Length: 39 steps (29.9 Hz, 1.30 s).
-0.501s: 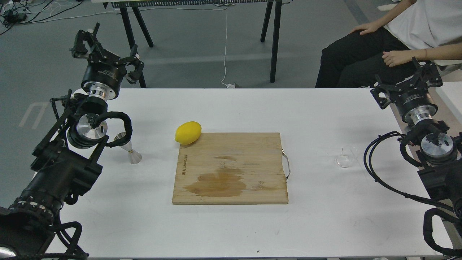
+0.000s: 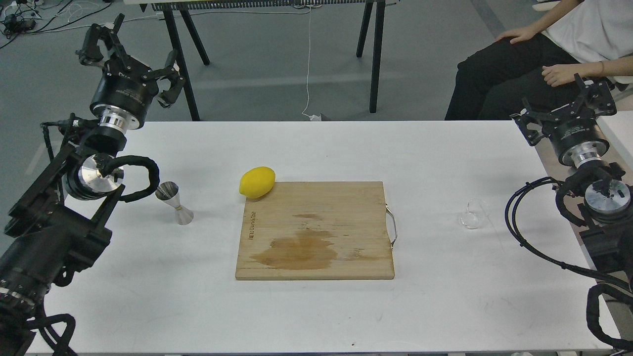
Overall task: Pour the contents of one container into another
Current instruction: 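Lower the left gripper toward the small steel jigger, then close the left gripper around the steel jigger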
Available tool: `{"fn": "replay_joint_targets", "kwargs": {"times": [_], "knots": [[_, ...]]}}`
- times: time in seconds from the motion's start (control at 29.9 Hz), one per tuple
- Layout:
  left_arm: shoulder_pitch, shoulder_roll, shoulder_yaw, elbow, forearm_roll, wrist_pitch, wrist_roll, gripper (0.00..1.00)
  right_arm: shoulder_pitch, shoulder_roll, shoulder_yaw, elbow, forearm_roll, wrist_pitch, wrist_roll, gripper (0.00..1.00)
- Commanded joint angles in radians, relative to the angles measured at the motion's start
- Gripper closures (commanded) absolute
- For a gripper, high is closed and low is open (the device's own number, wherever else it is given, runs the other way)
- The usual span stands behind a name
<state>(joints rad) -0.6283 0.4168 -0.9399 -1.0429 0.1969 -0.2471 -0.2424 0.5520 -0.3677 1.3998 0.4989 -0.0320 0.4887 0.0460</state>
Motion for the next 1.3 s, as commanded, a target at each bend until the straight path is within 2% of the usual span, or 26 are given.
{"fn": "replay_joint_targets", "kwargs": {"times": [0.0, 0.13, 0.3, 0.4, 0.7, 0.83, 0.94, 1.0, 1.27], "knots": [[0.091, 0.192, 0.046, -0.192, 0.071, 0.011, -0.006, 0.00, -0.009, -0.005, 0.001, 0.000, 0.000, 0.000, 0.002, 0.01], [0.168, 0.345, 0.042, -0.334, 0.223, 0.041, -0.020, 0.00, -0.018, -0.008, -0.004, 0.001, 0.000, 0.000, 0.002, 0.01], [0.249, 0.451, 0.044, -0.404, 0.484, 0.087, -0.089, 0.01, -0.023, -0.007, -0.009, 0.023, 0.000, 0.000, 0.002, 0.01], [0.311, 0.471, 0.056, -0.408, 0.684, 0.136, -0.109, 0.01, -0.023, -0.007, -0.009, 0.023, 0.000, 0.000, 0.002, 0.01], [0.481, 0.464, 0.059, -0.387, 1.234, 0.284, -0.104, 0.04, -0.026, -0.008, -0.009, 0.017, 0.000, 0.000, 0.002, 0.01], [0.498, 0.415, 0.125, -0.290, 1.545, 0.388, -0.098, 0.04, -0.032, -0.008, -0.009, 0.018, -0.002, 0.000, 0.002, 0.01], [0.495, 0.361, 0.174, -0.180, 1.786, 0.488, -0.081, 0.04, -0.032, -0.010, -0.009, 0.018, -0.002, 0.000, 0.002, 0.01], [0.492, 0.324, 0.177, -0.099, 1.919, 0.526, -0.077, 0.04, -0.032, -0.010, -0.009, 0.018, -0.002, 0.000, 0.002, 0.01], [0.380, 0.139, 0.200, 0.128, 1.985, 0.543, -0.077, 0.06, -0.032, -0.008, -0.012, 0.023, 0.000, 0.000, 0.002, 0.01]]}}
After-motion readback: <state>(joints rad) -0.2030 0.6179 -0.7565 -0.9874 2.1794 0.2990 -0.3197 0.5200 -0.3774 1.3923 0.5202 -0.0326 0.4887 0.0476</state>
